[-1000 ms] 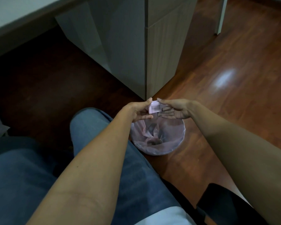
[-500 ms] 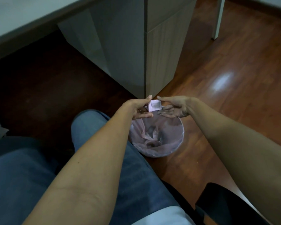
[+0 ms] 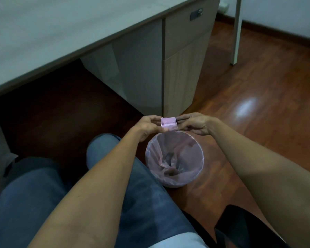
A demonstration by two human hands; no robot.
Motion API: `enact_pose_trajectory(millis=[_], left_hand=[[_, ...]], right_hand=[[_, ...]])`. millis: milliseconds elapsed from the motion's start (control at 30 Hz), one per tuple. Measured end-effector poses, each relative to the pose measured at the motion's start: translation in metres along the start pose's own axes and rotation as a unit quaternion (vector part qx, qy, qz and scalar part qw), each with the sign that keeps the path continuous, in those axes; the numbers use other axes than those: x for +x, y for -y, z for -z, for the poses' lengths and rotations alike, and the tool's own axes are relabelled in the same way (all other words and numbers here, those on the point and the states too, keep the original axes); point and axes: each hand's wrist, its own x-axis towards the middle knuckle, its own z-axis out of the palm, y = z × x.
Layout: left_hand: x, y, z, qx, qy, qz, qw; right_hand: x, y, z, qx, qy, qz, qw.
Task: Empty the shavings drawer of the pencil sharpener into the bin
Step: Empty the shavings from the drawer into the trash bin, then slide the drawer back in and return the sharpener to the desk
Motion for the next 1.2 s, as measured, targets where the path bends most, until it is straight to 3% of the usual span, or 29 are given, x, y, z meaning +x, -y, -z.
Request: enact_pose_trajectory(millis=[167, 633, 900, 1200], left_hand=[[-0.013, -0.037, 0.011, 0.021, -0.019, -0.082, 0.996], [-0.09, -0.212, 0.06, 0.12, -0.078, -0.268, 0.953], [-0.159, -0.287, 0.118, 0.118, -0.129, -0.31, 0.935], [-0.242, -0.314, 0.206, 0.126, -0.202, -0.351, 0.906]], right_hand=[[-0.014, 0.034, -0.013, -0.041, -0.042, 0.085, 0.995], [-0.121, 0.203, -0.064, -0.1, -0.023, 0.279, 0.955], [-0.156, 0.283, -0.138, -0.146, 0.031, 0.353, 0.924], [-0.152, 0.35, -0.249, -0.205, 0.115, 0.42, 0.876]])
